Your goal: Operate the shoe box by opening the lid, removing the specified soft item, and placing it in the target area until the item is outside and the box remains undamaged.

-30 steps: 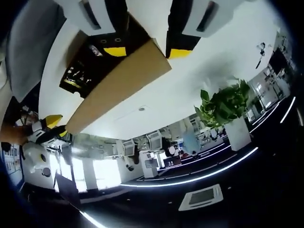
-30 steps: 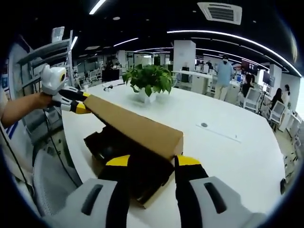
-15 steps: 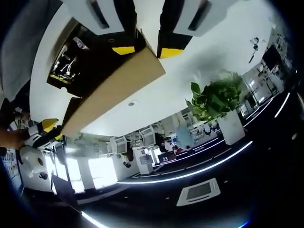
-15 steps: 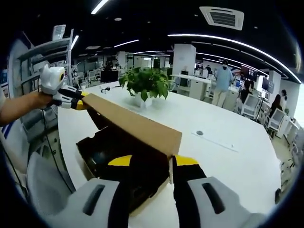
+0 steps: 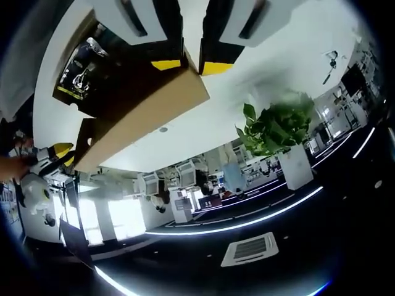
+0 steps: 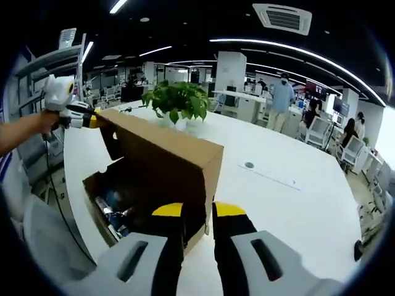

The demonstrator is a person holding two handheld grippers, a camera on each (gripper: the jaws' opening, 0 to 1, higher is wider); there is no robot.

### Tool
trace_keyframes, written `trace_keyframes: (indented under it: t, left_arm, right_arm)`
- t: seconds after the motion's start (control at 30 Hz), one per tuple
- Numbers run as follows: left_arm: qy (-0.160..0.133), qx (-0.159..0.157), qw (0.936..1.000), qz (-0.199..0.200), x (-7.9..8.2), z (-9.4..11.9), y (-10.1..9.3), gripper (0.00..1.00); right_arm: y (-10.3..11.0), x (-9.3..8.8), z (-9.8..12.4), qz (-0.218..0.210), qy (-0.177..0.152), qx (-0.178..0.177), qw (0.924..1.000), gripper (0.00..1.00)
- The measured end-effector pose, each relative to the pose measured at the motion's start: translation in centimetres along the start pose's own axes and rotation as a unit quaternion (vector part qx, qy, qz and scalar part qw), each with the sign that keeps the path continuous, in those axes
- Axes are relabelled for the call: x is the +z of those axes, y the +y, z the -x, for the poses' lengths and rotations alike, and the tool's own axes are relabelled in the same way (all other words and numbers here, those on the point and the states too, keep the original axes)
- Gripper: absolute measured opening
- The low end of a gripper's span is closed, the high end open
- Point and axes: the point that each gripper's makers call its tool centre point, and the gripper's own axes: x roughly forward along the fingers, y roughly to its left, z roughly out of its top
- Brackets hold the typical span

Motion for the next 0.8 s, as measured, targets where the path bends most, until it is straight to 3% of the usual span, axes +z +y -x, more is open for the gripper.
trace_keyframes:
  t: [0.47,0.8]
  left_arm:
    - [0.005,0.005,1.0,0.001,0.6,-1.5,0.8,0.08]
    - [0.005,0.011,0.9998,0.018,0.8,-2.9,1.7,0.08]
  right_arm:
    - [-1.4,-3.2,-2.8,-0.009,0.026,-0.008,0.9996,0.07]
    - [-1.4,-3.8,-4.7,0.009,0.027,-0.009,0.9996,0.04]
